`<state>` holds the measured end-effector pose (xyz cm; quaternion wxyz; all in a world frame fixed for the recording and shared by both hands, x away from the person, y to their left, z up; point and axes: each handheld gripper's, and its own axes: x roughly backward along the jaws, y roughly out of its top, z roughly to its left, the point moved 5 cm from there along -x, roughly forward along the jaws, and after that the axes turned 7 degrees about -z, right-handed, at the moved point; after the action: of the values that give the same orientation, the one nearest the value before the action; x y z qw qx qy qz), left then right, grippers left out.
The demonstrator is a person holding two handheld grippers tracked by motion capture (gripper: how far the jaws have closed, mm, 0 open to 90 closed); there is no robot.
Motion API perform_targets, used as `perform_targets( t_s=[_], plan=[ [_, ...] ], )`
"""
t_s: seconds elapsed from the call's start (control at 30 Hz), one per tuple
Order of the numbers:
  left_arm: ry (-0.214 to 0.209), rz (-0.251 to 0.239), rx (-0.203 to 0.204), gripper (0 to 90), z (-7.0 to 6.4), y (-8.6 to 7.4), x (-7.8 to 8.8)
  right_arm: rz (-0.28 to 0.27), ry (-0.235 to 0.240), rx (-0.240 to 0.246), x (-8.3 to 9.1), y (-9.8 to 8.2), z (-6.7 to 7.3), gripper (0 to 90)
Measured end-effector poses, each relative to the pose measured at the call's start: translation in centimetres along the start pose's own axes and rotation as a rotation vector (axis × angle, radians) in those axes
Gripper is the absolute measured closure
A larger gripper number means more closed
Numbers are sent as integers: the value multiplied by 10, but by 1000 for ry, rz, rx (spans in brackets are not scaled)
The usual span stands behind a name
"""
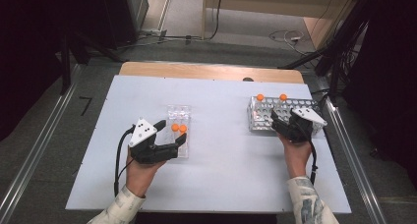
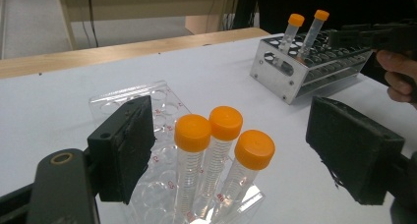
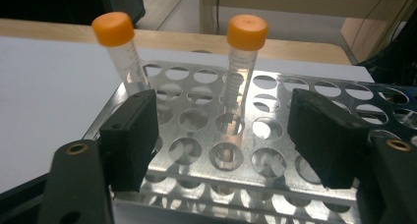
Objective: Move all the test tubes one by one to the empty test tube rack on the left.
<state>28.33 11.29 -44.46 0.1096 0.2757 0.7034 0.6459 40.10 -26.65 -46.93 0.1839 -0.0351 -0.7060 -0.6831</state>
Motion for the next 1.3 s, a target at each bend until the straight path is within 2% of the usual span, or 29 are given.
perform_targets(
  t_s=[0.1, 0.27, 0.43, 0.87, 1.3],
  plan=[
    [3, -3, -1, 188, 1, 1, 0, -3, -1, -34, -10, -1, -4, 325],
    [2, -8, 2, 188, 2, 1, 2, 2, -25, -11, -26, 2, -6, 432],
    [4, -7, 5, 188, 2, 1, 2, 10, -32, -11, -38, 6, -9, 537],
    [3, -9, 4, 189, 2, 1, 3, 32, -32, -2, -46, 1, -6, 709],
    [-4, -11, -1, 197, 1, 2, 3, 1, -32, 0, -40, 13, -7, 715]
  ],
)
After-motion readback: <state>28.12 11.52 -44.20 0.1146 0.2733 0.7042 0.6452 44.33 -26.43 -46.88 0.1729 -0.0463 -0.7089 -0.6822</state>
